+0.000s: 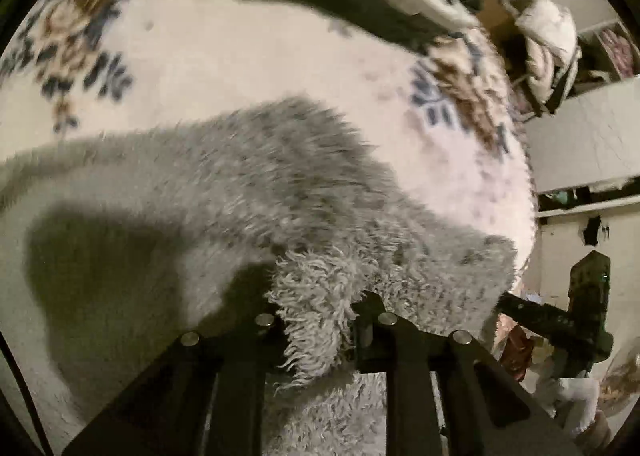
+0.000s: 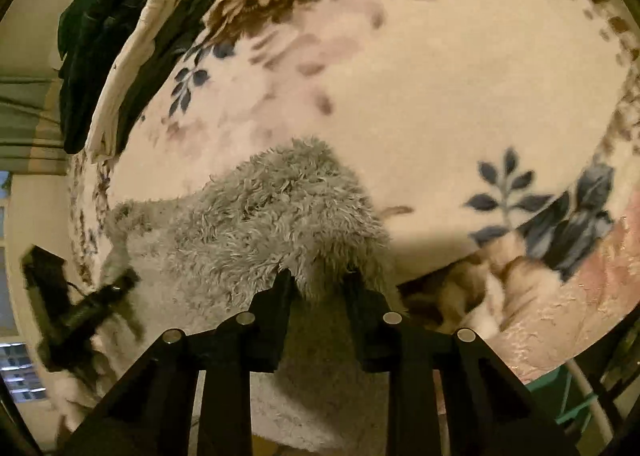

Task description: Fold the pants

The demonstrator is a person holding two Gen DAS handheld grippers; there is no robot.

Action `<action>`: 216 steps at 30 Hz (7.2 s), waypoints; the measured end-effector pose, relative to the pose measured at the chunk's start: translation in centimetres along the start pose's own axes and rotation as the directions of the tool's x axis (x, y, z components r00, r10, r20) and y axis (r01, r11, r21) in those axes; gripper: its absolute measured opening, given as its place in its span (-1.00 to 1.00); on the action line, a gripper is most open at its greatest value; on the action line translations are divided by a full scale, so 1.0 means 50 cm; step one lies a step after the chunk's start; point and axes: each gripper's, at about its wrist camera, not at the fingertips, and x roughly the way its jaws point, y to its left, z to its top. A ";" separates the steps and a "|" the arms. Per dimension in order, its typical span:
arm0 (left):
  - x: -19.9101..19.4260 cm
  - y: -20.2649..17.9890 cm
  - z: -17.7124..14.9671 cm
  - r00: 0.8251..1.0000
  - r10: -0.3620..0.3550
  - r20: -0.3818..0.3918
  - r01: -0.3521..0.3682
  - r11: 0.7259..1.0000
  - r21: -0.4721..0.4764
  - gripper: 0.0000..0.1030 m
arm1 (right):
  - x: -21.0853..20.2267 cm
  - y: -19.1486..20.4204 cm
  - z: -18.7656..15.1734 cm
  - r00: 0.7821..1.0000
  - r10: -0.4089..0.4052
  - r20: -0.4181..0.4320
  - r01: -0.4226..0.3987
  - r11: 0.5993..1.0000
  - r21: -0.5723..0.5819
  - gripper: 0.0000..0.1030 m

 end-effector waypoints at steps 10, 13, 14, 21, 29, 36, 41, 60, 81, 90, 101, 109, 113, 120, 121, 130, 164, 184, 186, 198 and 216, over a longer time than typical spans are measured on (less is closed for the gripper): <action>-0.159 0.062 -0.152 0.993 0.049 0.105 -0.028 0.981 -0.192 1.00 | -0.084 0.087 -0.095 0.996 -0.089 0.033 0.091 0.993 -0.078 0.72; -0.196 0.139 -0.230 0.988 0.076 0.138 -0.022 0.933 -0.359 1.00 | -0.062 0.156 -0.141 0.997 -0.070 0.034 0.073 0.993 -0.095 0.72; -0.211 0.177 -0.260 0.984 0.086 0.158 -0.010 0.904 -0.428 1.00 | -0.053 0.173 -0.150 0.998 -0.058 0.026 0.061 0.994 -0.096 0.72; -0.292 0.461 -0.412 0.912 0.203 0.356 0.178 0.586 -0.790 0.99 | 0.061 0.329 -0.187 0.997 -0.031 -0.065 0.019 0.985 -0.171 0.72; -0.267 0.556 -0.349 0.817 0.242 0.524 0.286 0.617 -0.733 -0.24 | 0.133 0.413 -0.181 0.988 -0.106 -0.115 0.072 0.961 -0.268 0.72; -0.336 0.461 -0.322 0.762 0.227 0.607 0.242 0.769 -0.592 -0.68 | 0.151 0.443 -0.178 0.983 -0.129 -0.127 0.090 0.956 -0.278 0.72; -0.411 0.296 -0.299 0.734 0.132 0.666 0.196 0.898 -0.394 -0.69 | 0.116 0.441 -0.172 0.992 -0.078 -0.095 0.050 0.963 -0.264 0.72; -0.017 -0.320 -0.218 0.986 -0.129 0.109 0.122 0.990 0.068 0.59 | -0.184 -0.013 -0.077 0.997 -0.053 0.048 0.053 0.999 0.010 0.74; -0.224 -0.076 -0.215 0.948 0.211 0.237 -0.178 0.972 -0.154 1.00 | -0.114 0.103 -0.044 0.999 -0.022 0.024 0.023 0.999 -0.030 -0.70; -0.184 -0.071 -0.113 0.972 0.102 0.211 -0.064 0.982 -0.179 1.00 | -0.108 -0.030 -0.017 0.989 0.133 -0.065 -0.121 0.980 0.159 0.55; -0.057 -0.089 0.090 0.991 0.113 0.071 -0.112 0.994 -0.015 1.00 | -0.038 -0.025 -0.120 0.963 0.168 -0.209 -0.137 0.978 0.156 -0.54; -0.047 -0.083 0.074 0.996 0.082 0.042 -0.081 0.996 -0.028 1.00 | -0.041 -0.114 -0.129 0.963 0.065 -0.260 -0.008 0.977 0.212 -0.43; -0.044 -0.078 0.078 0.998 0.055 0.032 -0.054 0.998 -0.033 1.00 | -0.094 -0.080 -0.112 0.937 0.295 -0.187 -0.248 0.939 0.238 0.41; -0.042 -0.041 0.105 0.998 -0.048 0.042 0.053 0.992 -0.112 1.00 | -0.140 -0.021 -0.004 0.952 0.307 -0.017 -0.301 0.941 0.154 0.75; -0.038 -0.037 0.110 0.998 -0.053 0.039 0.058 0.991 -0.121 1.00 | -0.120 -0.020 0.015 0.954 0.295 -0.052 -0.286 0.948 0.137 0.75; -0.018 -0.021 0.129 0.984 -0.176 0.009 0.176 0.981 -0.086 -0.44 | -0.053 -0.011 0.068 0.983 0.135 -0.127 -0.122 0.987 0.108 -0.28; -0.040 -0.041 -0.048 0.998 -0.057 -0.036 0.051 0.990 -0.133 0.90 | -0.133 -0.097 -0.194 0.980 0.095 -0.173 -0.094 0.996 0.011 -0.60; 0.021 -0.069 0.149 0.996 -0.061 -0.070 0.063 0.998 0.027 0.86 | -0.065 0.011 0.053 0.980 0.089 -0.177 -0.107 0.990 -0.095 0.59; 0.039 -0.080 0.158 0.994 -0.078 -0.073 0.084 0.993 0.085 0.45 | -0.023 0.048 0.063 0.981 0.016 -0.193 -0.047 0.987 -0.157 0.10; 0.064 -0.016 0.165 0.983 -0.143 -0.117 0.136 0.989 -0.067 -0.26 | 0.005 -0.024 0.135 0.993 0.018 -0.115 -0.018 1.000 0.003 0.23; 0.009 0.003 -0.073 0.972 -0.225 -0.073 0.221 0.974 -0.052 0.99 | 0.079 -0.118 -0.054 0.943 0.265 -0.199 -0.279 0.959 -0.046 1.00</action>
